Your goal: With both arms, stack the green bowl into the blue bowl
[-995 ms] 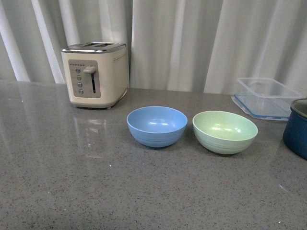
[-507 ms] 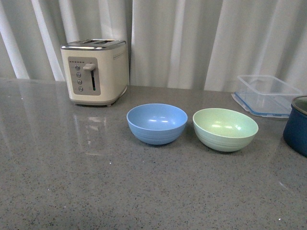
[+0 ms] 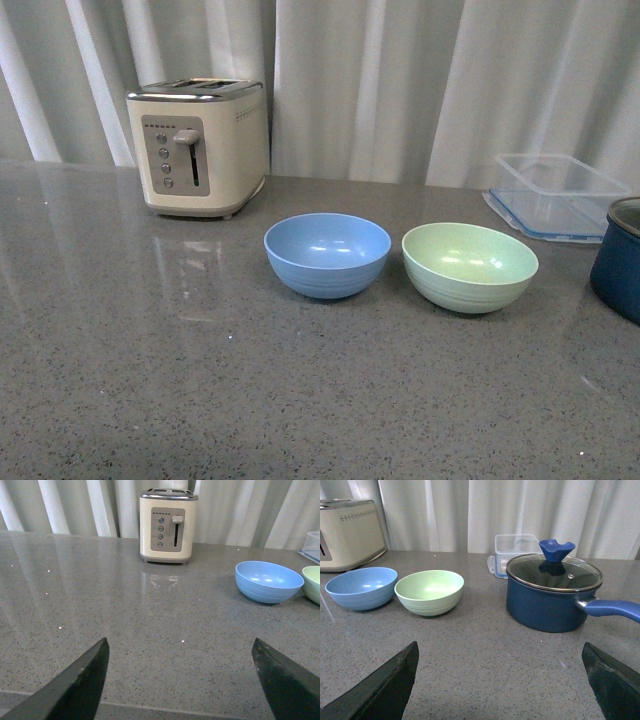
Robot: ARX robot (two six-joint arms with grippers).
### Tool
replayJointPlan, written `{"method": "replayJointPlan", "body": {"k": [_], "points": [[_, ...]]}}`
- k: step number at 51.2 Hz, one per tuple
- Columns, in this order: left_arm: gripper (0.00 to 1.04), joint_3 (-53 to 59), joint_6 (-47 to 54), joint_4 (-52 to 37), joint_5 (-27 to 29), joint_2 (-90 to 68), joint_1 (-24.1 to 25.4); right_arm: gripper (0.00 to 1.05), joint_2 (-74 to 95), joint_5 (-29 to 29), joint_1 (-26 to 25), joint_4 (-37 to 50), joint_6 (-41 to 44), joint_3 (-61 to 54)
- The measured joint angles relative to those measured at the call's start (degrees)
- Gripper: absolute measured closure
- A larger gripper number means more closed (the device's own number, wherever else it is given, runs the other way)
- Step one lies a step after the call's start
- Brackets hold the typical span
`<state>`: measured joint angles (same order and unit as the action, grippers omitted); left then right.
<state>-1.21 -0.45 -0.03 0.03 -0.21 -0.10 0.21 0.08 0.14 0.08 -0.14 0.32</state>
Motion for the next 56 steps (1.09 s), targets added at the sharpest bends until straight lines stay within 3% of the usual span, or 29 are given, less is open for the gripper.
{"method": "replayJointPlan", "body": {"k": [4,8,12,19,32,56], "points": [[0.05,0.0,0.0,0.0,0.0,0.0,0.0,0.1,2.3,4.9,-0.6,-4.7,2.2,1.9],[0.07,0.0,0.0,0.0,0.0,0.0,0.0,0.1,8.5,7.8,0.5,-8.4,3.8,5.6],[0.07,0.0,0.0,0.0,0.0,0.0,0.0,0.1,19.7,6.2,4.4,-9.0,3.0,13.9],[0.07,0.0,0.0,0.0,0.0,0.0,0.0,0.1,40.9,8.9,7.7,-11.7,-5.7,31.5],[0.07,0.0,0.0,0.0,0.0,0.0,0.0,0.1,70.3,3.0,12.0,-11.6,-15.3,51.5],[0.07,0.0,0.0,0.0,0.0,0.0,0.0,0.1,101.7,-9.8,11.6,-13.9,-22.6,71.8]]}}
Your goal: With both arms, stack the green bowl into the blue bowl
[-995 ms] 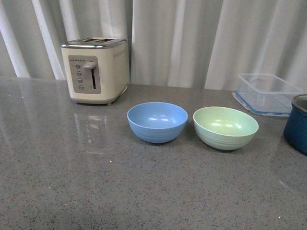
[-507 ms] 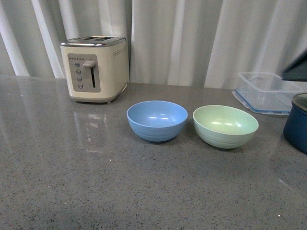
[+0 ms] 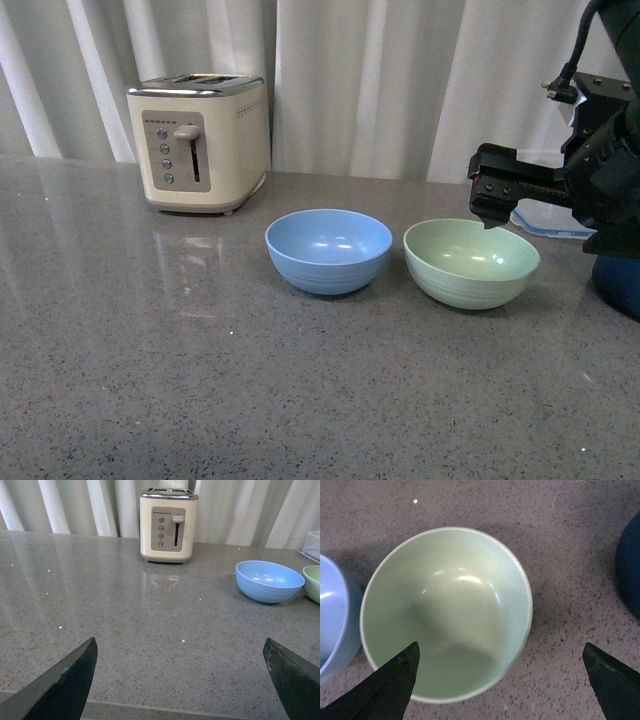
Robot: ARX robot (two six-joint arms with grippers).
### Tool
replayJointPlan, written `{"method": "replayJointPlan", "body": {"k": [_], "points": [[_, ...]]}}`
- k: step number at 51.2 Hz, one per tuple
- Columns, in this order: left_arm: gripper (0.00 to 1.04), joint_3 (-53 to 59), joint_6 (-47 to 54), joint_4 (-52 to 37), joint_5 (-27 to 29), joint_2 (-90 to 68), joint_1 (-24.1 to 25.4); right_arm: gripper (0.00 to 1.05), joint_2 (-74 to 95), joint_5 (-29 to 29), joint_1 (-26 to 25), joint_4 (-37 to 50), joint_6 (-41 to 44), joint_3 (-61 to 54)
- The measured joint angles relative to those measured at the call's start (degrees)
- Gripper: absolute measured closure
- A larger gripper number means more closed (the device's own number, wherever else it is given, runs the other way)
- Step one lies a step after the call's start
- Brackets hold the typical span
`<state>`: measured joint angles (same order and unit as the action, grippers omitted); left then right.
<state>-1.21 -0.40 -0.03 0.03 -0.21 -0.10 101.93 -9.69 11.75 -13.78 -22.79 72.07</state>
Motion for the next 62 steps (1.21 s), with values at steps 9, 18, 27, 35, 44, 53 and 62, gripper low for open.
{"method": "replayJointPlan", "body": {"k": [9,18,27,35,44,53,62], "points": [[0.07,0.0,0.0,0.0,0.0,0.0,0.0,0.1,4.8,-1.1,-1.5,-0.8,-0.7,3.9],[0.07,0.0,0.0,0.0,0.0,0.0,0.0,0.1,8.5,-1.9,-2.6,-1.5,-1.1,6.0],[0.07,0.0,0.0,0.0,0.0,0.0,0.0,0.39,11.4,-2.7,-3.1,-1.9,-1.2,6.8],[0.07,0.0,0.0,0.0,0.0,0.0,0.0,0.71,11.7,-2.6,-3.1,-1.8,-1.5,6.8],[0.07,0.0,0.0,0.0,0.0,0.0,0.0,1.03,11.4,-1.9,-3.1,-1.8,-2.1,6.8],[0.07,0.0,0.0,0.0,0.0,0.0,0.0,1.04,8.6,-1.8,-3.0,-2.0,-1.8,6.8],[0.07,0.0,0.0,0.0,0.0,0.0,0.0,1.04,3.7,-0.5,-0.7,-3.6,-1.5,10.0]]}}
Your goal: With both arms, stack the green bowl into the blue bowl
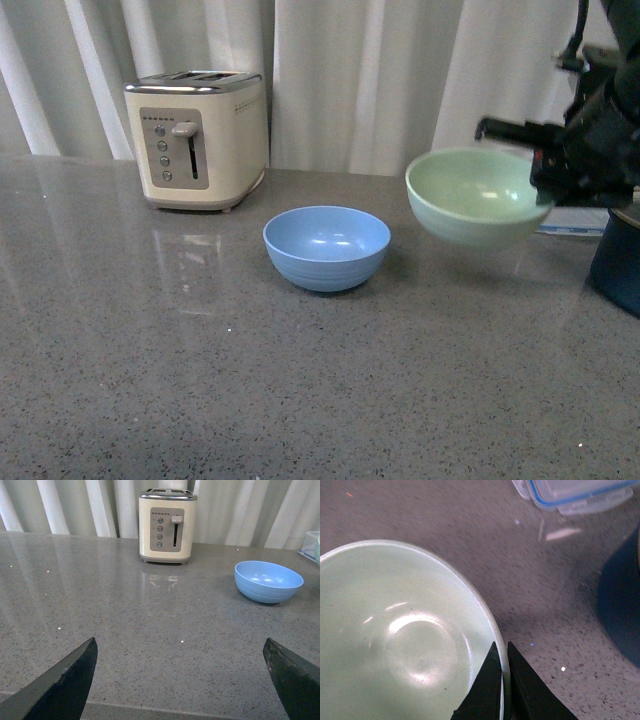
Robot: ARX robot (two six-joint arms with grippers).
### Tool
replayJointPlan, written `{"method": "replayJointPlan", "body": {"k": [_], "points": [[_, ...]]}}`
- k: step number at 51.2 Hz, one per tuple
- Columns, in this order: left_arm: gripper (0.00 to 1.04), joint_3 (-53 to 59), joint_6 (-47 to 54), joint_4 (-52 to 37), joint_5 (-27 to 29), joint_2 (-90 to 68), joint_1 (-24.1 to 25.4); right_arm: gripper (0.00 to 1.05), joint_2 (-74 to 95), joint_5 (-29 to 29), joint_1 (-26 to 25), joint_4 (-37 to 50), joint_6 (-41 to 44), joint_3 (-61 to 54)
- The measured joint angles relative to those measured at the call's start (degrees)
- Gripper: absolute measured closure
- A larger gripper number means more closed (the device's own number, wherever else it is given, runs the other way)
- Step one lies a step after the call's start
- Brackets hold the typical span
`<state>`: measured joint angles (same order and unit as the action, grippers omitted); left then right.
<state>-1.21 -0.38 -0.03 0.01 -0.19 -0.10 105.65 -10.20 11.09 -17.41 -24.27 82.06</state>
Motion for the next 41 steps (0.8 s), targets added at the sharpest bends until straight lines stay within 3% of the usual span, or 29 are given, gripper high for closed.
{"method": "replayJointPlan", "body": {"k": [20,41], "points": [[0.07,0.0,0.0,0.0,0.0,0.0,0.0,1.04,6.0,-0.1,10.9,-4.3,1.2,15.2],[0.07,0.0,0.0,0.0,0.0,0.0,0.0,1.04,18.5,-0.7,11.9,-9.1,1.5,25.4]]}}
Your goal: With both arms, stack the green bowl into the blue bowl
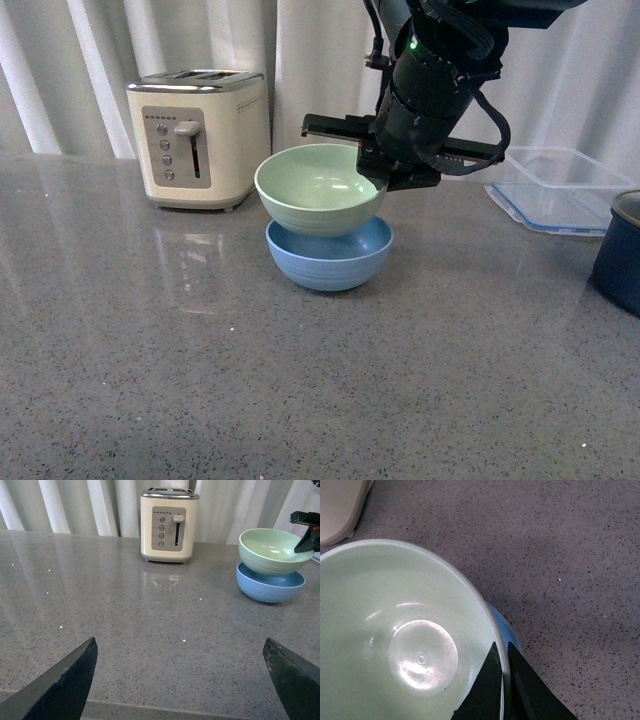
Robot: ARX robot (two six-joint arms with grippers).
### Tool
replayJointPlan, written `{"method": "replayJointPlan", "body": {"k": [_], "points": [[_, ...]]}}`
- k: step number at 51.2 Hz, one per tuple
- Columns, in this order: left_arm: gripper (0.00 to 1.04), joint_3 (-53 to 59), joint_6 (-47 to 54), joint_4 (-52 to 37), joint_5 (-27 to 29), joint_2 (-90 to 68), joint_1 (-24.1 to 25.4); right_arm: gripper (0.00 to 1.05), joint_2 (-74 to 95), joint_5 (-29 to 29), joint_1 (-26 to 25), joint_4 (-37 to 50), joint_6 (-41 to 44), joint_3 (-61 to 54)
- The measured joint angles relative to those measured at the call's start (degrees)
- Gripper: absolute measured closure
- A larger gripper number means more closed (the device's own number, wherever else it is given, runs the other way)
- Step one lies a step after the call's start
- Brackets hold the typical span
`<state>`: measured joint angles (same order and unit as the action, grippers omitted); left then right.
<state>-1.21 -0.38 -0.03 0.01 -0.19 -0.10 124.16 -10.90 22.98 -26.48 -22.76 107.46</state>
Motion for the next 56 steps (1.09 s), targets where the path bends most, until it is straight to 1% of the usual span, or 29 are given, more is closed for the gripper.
{"method": "replayJointPlan", "body": {"k": [11,15,16,22,28,30,32,33,35,36,37,38,39,40,41,42,43,45,46,48,56], "points": [[0.07,0.0,0.0,0.0,0.0,0.0,0.0,1.03,2.0,-0.5,0.0,-0.6,0.5,1.5],[0.07,0.0,0.0,0.0,0.0,0.0,0.0,0.91,2.1,-0.7,-0.2,-0.3,0.6,1.6],[0.07,0.0,0.0,0.0,0.0,0.0,0.0,0.86,2.1,-0.7,-0.2,-0.2,0.6,1.5],[0.07,0.0,0.0,0.0,0.0,0.0,0.0,0.64,-0.1,0.0,-0.9,1.5,0.5,-1.2],[0.07,0.0,0.0,0.0,0.0,0.0,0.0,0.47,-5.2,1.9,-2.0,4.7,0.4,-6.1],[0.07,0.0,0.0,0.0,0.0,0.0,0.0,0.39,-8.3,2.9,-2.4,7.9,0.5,-9.3],[0.07,0.0,0.0,0.0,0.0,0.0,0.0,0.33,-12.1,5.5,-3.0,12.6,0.6,-13.1],[0.07,0.0,0.0,0.0,0.0,0.0,0.0,0.27,-15.1,7.5,-3.3,16.5,1.2,-16.0],[0.07,0.0,0.0,0.0,0.0,0.0,0.0,0.18,-20.7,8.7,-4.1,23.9,3.0,-21.2],[0.07,0.0,0.0,0.0,0.0,0.0,0.0,0.15,-22.9,9.7,-4.5,26.4,3.2,-23.2],[0.07,0.0,0.0,0.0,0.0,0.0,0.0,0.14,-26.4,9.1,-4.8,31.2,4.2,-26.8],[0.07,0.0,0.0,0.0,0.0,0.0,0.0,0.17,-29.0,6.0,-5.0,35.2,6.5,-29.7],[0.07,0.0,0.0,0.0,0.0,0.0,0.0,0.22,-32.7,1.6,-5.4,41.2,9.0,-34.4],[0.07,0.0,0.0,0.0,0.0,0.0,0.0,0.25,-35.0,-1.0,-5.7,44.9,11.6,-37.6],[0.07,0.0,0.0,0.0,0.0,0.0,0.0,0.29,-37.2,-2.9,-6.0,48.1,13.1,-40.8],[0.07,0.0,0.0,0.0,0.0,0.0,0.0,0.32,-39.3,-3.5,-6.4,50.9,14.7,-43.8],[0.07,0.0,0.0,0.0,0.0,0.0,0.0,0.34,-40.3,-3.6,-6.7,52.2,15.5,-45.4],[0.07,0.0,0.0,0.0,0.2,0.0,0.0,0.41,-43.5,-3.5,-7.7,56.3,17.9,-51.0],[0.07,0.0,0.0,0.0,0.1,0.0,0.0,0.43,-44.2,-3.5,-8.0,56.7,18.2,-52.3],[0.07,0.0,0.0,0.0,0.1,0.0,0.0,0.5,-46.2,-3.0,-9.0,59.6,19.5,-57.2],[0.07,0.0,0.0,0.0,0.1,0.0,0.0,0.75,-49.4,-0.5,-11.6,63.7,21.7,-71.0]]}}
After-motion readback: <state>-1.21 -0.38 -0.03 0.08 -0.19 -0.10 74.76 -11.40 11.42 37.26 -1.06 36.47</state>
